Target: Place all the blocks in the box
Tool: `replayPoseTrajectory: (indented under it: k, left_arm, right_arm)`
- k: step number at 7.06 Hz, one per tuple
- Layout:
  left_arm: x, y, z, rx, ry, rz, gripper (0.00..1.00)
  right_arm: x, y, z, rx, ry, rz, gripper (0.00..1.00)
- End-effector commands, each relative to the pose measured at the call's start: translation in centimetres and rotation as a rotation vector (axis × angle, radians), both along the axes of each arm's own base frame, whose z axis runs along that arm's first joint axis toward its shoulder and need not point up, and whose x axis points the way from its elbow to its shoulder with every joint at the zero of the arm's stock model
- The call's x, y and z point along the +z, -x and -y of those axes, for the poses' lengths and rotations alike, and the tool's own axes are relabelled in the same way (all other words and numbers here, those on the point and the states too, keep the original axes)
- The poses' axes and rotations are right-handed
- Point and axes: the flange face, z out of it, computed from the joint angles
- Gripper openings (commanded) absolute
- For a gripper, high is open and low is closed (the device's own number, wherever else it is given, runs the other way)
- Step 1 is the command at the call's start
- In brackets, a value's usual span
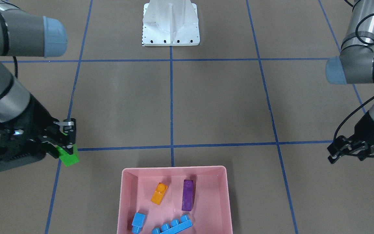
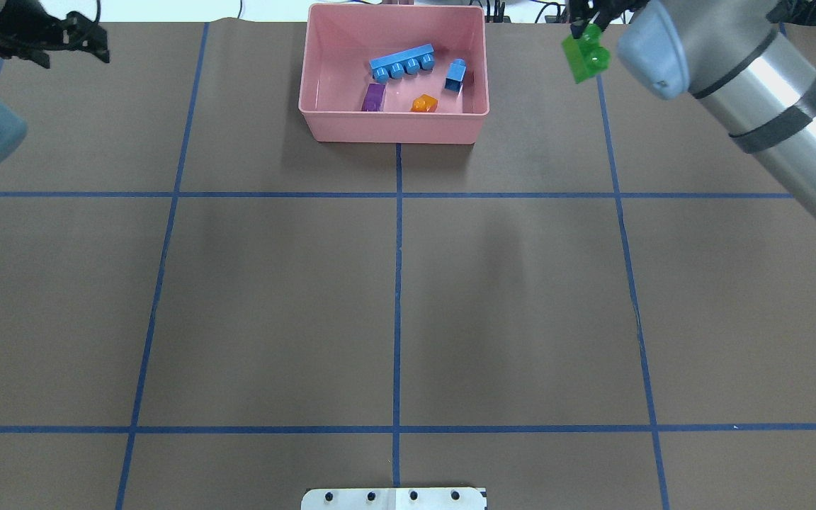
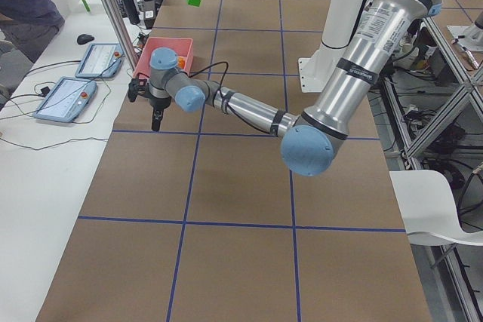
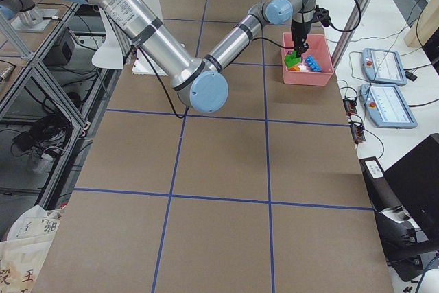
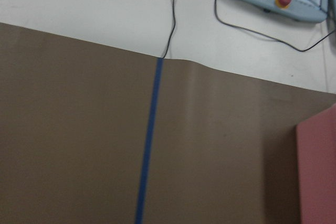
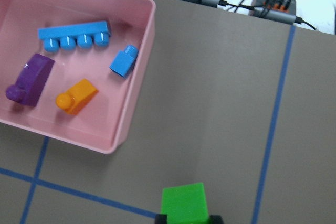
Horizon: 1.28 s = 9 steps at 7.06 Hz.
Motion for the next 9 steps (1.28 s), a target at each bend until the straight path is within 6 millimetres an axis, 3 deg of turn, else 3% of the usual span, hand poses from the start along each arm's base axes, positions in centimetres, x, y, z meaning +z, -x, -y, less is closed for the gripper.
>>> replayPoseTrajectory:
  k: [1, 2, 3, 4, 5, 6, 7, 8, 9]
  left_arm:
    - [10.8, 6.9, -5.8, 0.143, -0.044, 0.148, 1.0]
    - [15.1, 9.0, -9.5, 0.155, -0.025, 0.187, 1.0]
    - [17.2, 9.5, -10.8, 0.148, -0.027, 0.211, 1.0]
    - [18.0, 9.7, -11.0, 0.146, -0.017, 0.213, 1.0]
    - [19.3, 10.5, -12.4, 0.131, -0.031, 0.216, 1.0]
    - [19.4, 12.0, -12.2, 0.097, -0.037, 0.228, 1.0]
    - [19.4, 12.3, -12.1, 0.091, -0.036, 0.228, 1.0]
    - [19.4, 12.8, -12.1, 0.083, -0.036, 0.229, 1.0]
    - [19.4, 13.1, -12.2, 0.08, -0.046, 0.226, 1.0]
  right_arm:
    - [-5.2, 7.3, 5.4, 0.064, -0.057, -0.003, 0.0]
    - [-5.8, 8.5, 7.3, 0.137, -0.118, 0.02, 0.0]
    - [-4.2, 12.1, 7.6, 0.145, -0.177, 0.023, 0.0]
    - [-3.3, 15.3, 6.7, 0.18, -0.184, 0.037, 0.0]
    - [-4.0, 18.5, 5.5, 0.207, -0.184, 0.046, 0.0]
    - [-4.4, 21.1, 4.5, 0.206, -0.187, 0.054, 0.0]
    - [-4.7, 21.3, 4.4, 0.243, -0.158, 0.083, 0.14]
    - [-5.2, 21.1, 4.4, 0.26, -0.149, 0.094, 0.99]
    - [-5.7, 21.0, 4.5, 0.261, -0.146, 0.091, 1.0]
